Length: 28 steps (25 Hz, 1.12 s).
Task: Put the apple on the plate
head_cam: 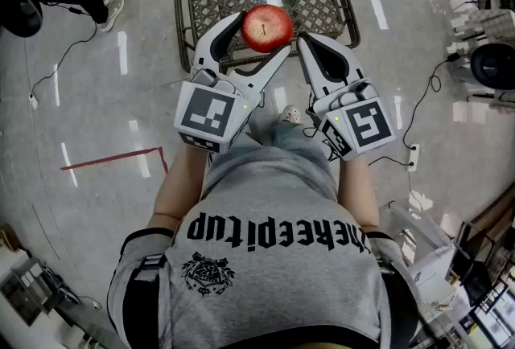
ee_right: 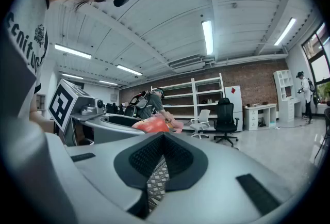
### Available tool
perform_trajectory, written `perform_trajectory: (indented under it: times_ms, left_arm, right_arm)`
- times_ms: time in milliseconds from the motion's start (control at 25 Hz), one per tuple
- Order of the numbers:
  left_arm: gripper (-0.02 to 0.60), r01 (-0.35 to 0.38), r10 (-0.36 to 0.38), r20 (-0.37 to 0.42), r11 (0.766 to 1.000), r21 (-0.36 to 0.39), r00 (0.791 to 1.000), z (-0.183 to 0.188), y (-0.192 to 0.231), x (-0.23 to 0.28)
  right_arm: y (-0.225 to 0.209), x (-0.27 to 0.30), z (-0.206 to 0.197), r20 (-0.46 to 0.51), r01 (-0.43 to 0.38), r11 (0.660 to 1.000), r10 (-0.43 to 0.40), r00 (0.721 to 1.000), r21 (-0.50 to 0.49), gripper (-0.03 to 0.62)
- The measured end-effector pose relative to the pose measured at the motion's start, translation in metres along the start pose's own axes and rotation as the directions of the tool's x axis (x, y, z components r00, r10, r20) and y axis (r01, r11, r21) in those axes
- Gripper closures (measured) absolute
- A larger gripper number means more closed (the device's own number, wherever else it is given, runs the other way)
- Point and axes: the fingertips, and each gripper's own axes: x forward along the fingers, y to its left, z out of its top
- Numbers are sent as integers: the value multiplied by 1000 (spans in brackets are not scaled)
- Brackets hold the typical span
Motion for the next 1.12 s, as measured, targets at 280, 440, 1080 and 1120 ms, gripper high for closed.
perform_trajectory:
  times_ms: [280,440,1080,1120]
  left_arm:
    - [199,-7,8,22,1000,-1,1000,12,-12,4]
    - [199,-16,17,25,1000,-23,1000,9,-9,6]
    - [199,-74,75,19,997,-34,997,10,-22,54]
    - [199,-80,81,19,996,-36,997,10,-23,60]
  right_arm:
    - [-6,-14,8,6,-5,1000,5,1000,-4,586]
    - [-7,-11,7,6,-16,1000,16,1000,-9,586]
    - [-61,-15,3,18,-65,998,65,998,-8,586]
    - [-67,-15,2,16,-68,998,68,998,-11,586]
